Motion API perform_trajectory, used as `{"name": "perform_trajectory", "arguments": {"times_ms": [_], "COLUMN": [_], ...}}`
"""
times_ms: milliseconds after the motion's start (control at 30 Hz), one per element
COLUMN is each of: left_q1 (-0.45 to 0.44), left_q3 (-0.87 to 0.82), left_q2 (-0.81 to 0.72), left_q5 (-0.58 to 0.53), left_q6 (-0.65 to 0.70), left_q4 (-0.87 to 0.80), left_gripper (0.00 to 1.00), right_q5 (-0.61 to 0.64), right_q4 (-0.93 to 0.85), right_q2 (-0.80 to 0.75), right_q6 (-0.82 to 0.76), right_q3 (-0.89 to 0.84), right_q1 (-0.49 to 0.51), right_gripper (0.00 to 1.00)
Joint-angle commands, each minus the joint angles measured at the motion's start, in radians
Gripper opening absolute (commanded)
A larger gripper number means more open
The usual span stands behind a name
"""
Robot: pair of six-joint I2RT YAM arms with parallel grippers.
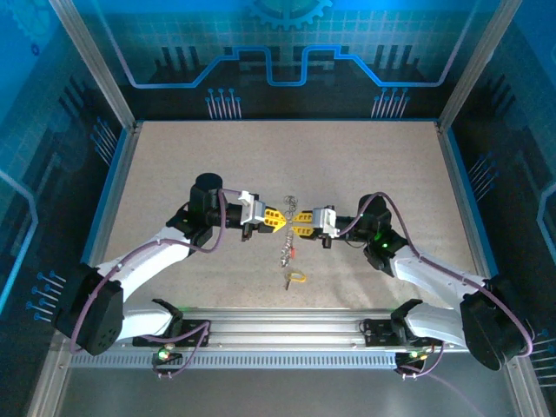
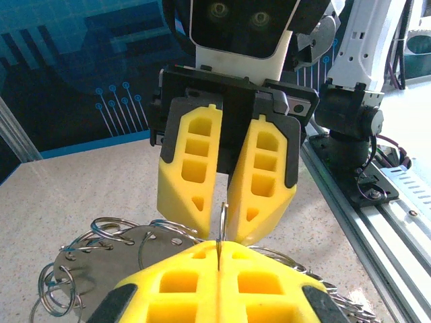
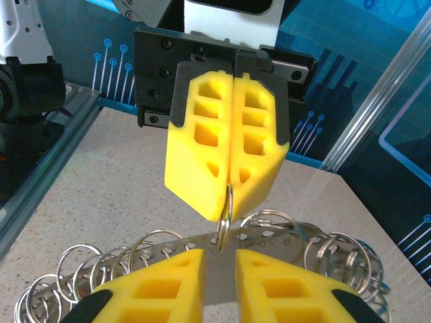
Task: Put the keys on the keyring
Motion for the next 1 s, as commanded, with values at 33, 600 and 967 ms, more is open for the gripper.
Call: {"name": "perform_trajectory", "arguments": {"times_ms": [33, 600, 967], "left_q1": [-0.005, -0.006, -0.008], "left_q3": [0.036, 0.033, 0.036], "left_q2": [0.003, 0.008, 0.008], "left_q5": [0.011, -0.017, 0.007], "left_q6": [0.003, 0.013, 0.049], "left_q4": [0.004, -0.019, -0.069], "left_gripper": [0.00, 0.00, 0.16], "right_q5": [0.001, 0.022, 0.034], "right_q4": [0.025, 0.030, 0.022], "right_q2": [0.003, 0.006, 0.008], "right_q6": [0.018, 0.034, 0.026], "right_q3": [0.032, 0.034, 0.036], "right_q1": [0.018, 0.021, 0.023], "right_gripper": [0.21, 0.12, 0.00]}}
